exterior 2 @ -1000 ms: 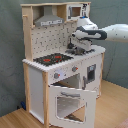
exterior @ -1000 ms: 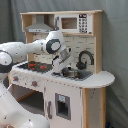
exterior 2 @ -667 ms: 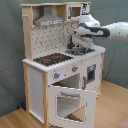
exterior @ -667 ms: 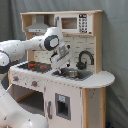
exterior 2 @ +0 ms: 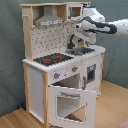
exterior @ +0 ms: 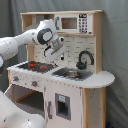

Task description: Play with the kitchen

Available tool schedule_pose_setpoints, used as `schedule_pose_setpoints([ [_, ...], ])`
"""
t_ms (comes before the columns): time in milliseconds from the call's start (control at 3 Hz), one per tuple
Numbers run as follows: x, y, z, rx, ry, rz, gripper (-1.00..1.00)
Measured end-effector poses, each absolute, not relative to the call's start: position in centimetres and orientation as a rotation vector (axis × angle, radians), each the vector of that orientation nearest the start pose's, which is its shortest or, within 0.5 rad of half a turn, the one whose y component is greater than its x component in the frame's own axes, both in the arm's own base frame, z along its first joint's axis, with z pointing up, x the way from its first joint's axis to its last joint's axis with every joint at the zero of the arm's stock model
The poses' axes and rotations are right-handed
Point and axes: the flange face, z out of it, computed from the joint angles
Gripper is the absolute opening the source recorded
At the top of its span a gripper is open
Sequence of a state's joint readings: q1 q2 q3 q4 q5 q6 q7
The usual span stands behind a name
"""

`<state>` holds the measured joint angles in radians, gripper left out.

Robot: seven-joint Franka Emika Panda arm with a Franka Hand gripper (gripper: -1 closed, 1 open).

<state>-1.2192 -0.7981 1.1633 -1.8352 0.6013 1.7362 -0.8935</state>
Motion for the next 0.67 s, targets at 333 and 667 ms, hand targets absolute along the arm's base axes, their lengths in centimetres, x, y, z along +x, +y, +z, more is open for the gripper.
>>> schedule_pose_setpoints([
  [333,47.1,22.8,62.9,-3.154,-1.333,-0.376,1.00],
  [667,44.5,27.2,64.6,-3.203,-1.429,-0.433,1.00],
])
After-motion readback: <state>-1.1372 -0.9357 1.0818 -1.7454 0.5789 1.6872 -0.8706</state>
